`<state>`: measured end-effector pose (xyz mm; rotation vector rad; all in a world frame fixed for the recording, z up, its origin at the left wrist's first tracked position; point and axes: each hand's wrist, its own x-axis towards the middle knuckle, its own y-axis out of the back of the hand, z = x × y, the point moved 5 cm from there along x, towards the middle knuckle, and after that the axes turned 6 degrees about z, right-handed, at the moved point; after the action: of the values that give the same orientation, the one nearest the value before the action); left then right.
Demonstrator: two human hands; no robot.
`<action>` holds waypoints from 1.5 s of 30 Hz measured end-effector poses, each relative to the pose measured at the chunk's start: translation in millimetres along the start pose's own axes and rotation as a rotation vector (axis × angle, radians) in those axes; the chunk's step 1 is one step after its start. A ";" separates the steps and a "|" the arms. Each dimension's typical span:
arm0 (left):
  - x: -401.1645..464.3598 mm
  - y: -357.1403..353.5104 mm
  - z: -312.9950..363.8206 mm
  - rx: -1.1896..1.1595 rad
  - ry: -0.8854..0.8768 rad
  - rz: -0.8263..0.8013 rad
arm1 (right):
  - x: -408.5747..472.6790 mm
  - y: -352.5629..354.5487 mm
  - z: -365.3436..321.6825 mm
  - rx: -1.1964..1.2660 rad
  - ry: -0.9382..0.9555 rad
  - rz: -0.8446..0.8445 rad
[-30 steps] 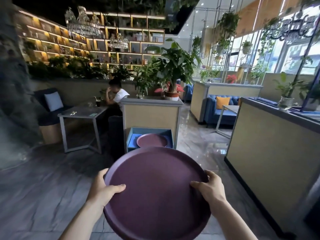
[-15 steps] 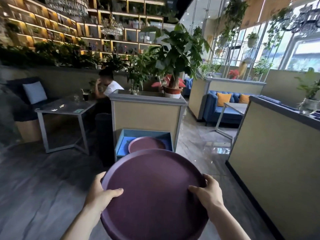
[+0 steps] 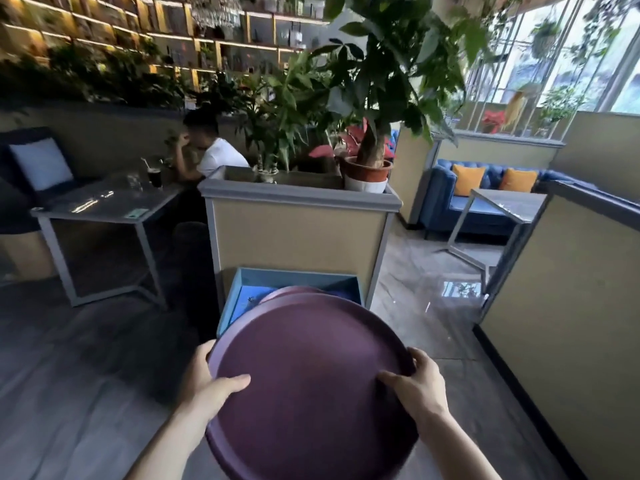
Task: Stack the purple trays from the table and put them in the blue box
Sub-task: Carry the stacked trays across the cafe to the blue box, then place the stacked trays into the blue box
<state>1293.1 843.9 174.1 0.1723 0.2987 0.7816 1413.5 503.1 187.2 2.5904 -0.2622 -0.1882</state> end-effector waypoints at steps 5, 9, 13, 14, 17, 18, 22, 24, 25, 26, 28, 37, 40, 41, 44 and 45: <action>85.1 -50.0 -8.0 0.050 0.045 0.031 | 86.0 -56.5 -4.5 -0.029 -0.017 -0.040; 154.1 -93.5 -2.4 0.116 0.058 0.087 | 163.1 -98.8 -6.9 -0.050 -0.043 -0.086; 209.8 -132.5 -7.6 0.157 0.110 0.119 | 225.9 -134.4 -7.3 -0.121 -0.077 -0.145; 221.2 -141.8 -11.8 0.170 0.120 0.120 | 239.5 -142.5 -5.4 -0.144 -0.081 -0.160; 247.7 -161.0 -28.5 0.205 0.148 0.146 | 271.4 -167.0 2.7 -0.215 -0.095 -0.199; 254.1 -165.1 -34.9 0.222 0.170 0.159 | 278.5 -174.8 5.4 -0.239 -0.100 -0.211; 282.5 -181.4 -58.0 0.295 0.237 0.147 | 303.6 -206.5 15.5 -0.320 -0.118 -0.255; 298.8 -188.9 -70.1 0.340 0.259 0.142 | 314.2 -223.4 22.8 -0.371 -0.132 -0.275; 306.6 -191.7 -75.6 0.357 0.265 0.147 | 317.8 -231.4 26.3 -0.391 -0.139 -0.283; 313.6 -194.2 -79.9 0.368 0.267 0.153 | 320.7 -238.7 28.7 -0.410 -0.143 -0.293; 332.2 -200.1 -92.6 0.379 0.272 0.142 | 328.9 -257.1 35.1 -0.442 -0.155 -0.312; 390.0 -222.9 -128.6 0.460 0.287 0.130 | 357.4 -321.3 54.5 -0.599 -0.214 -0.285; 401.2 -230.2 -132.8 0.494 0.268 0.148 | 361.4 -334.5 56.4 -0.637 -0.237 -0.261; 404.4 -232.4 -133.4 0.509 0.255 0.153 | 363.1 -337.8 56.6 -0.644 -0.246 -0.259; 412.7 -238.8 -134.7 0.574 0.226 0.157 | 370.0 -345.3 56.7 -0.681 -0.269 -0.269; 414.8 -240.7 -134.0 0.602 0.222 0.156 | 371.8 -347.0 56.6 -0.694 -0.276 -0.273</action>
<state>1687.7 977.7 -98.6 0.6837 0.7351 0.8492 1816.1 685.5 -70.8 1.8937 0.0620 -0.6186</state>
